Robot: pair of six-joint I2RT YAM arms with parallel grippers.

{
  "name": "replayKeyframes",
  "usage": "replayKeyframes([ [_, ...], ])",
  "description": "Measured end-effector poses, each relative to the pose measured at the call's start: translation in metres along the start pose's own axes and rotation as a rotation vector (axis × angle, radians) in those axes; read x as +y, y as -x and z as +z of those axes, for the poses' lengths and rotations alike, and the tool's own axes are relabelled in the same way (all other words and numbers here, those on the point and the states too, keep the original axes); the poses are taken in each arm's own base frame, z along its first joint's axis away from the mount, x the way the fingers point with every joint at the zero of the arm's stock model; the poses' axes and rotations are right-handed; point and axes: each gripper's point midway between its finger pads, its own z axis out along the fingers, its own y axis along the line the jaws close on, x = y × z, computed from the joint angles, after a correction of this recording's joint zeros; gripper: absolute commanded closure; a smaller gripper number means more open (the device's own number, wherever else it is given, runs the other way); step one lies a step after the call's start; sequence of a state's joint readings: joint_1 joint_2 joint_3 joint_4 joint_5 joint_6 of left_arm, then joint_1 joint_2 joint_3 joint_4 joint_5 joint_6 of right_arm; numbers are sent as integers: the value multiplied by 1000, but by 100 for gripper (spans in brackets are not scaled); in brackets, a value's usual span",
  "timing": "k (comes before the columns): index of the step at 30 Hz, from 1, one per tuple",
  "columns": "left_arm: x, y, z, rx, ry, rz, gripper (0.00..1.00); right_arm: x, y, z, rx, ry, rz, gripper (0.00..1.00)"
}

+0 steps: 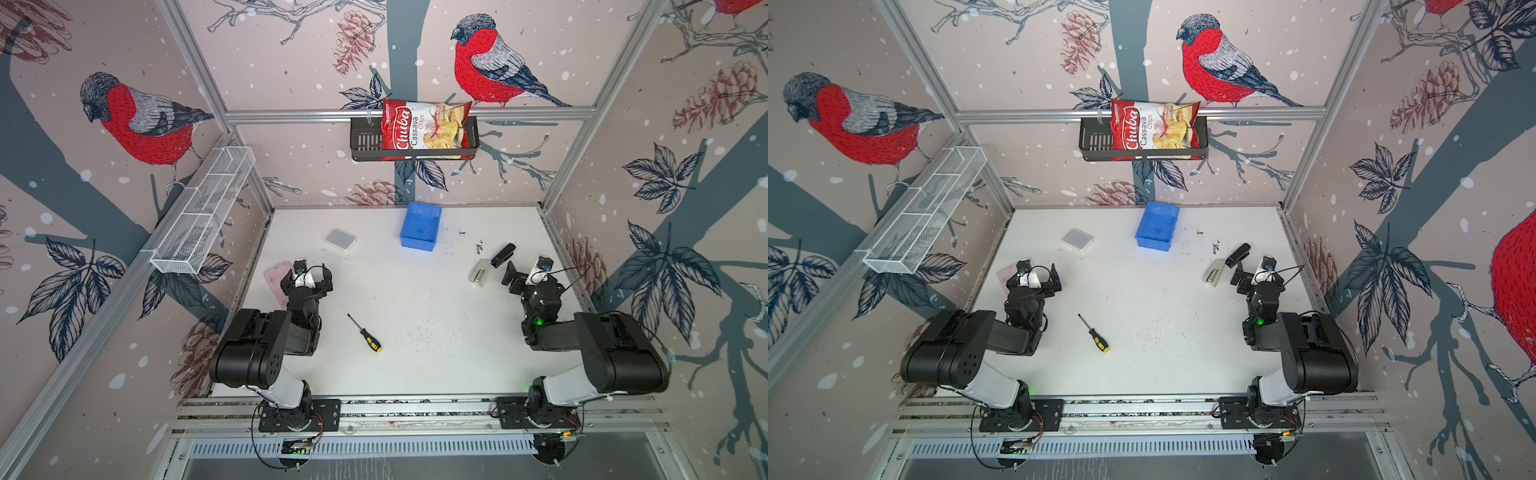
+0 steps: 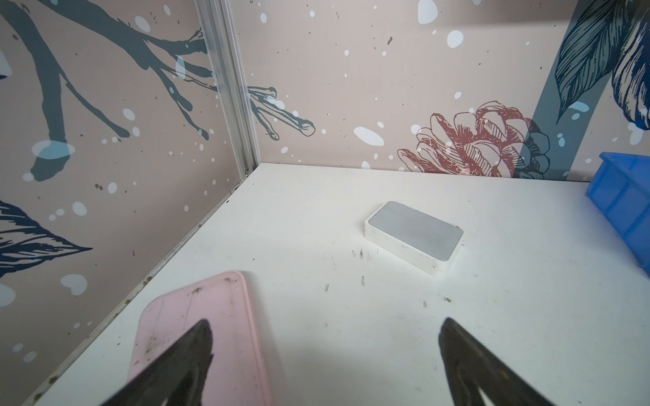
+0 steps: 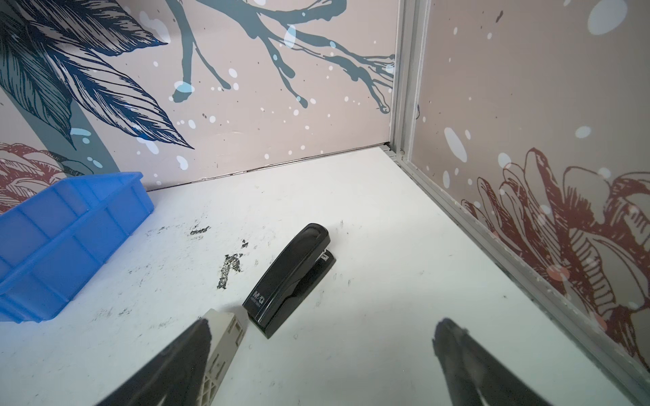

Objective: Put the screwdriver in the bin
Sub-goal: Pick up the screwdriver from the bottom-center of the table.

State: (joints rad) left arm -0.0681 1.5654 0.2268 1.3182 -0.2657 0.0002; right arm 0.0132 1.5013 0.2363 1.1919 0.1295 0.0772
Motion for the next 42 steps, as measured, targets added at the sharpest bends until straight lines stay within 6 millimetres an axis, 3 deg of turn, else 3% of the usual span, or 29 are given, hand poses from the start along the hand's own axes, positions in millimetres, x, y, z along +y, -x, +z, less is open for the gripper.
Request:
replayKeyframes([
  [14, -2, 3, -5, -7, -10, 3, 2, 1, 6, 0, -4, -27, -3, 0],
  [21, -33, 49, -17, -98, -65, 59, 2, 19, 29, -10, -44, -12, -44, 0],
  [26, -53, 83, -22, -115, -124, 82, 2, 34, 56, -19, -90, 15, -75, 0],
  [33, -81, 114, -42, -29, -230, -21, 2, 75, 91, -33, -119, 129, -82, 0],
  [42, -94, 90, -84, 236, -283, -332, 2, 161, 102, -75, -78, 420, -123, 0],
])
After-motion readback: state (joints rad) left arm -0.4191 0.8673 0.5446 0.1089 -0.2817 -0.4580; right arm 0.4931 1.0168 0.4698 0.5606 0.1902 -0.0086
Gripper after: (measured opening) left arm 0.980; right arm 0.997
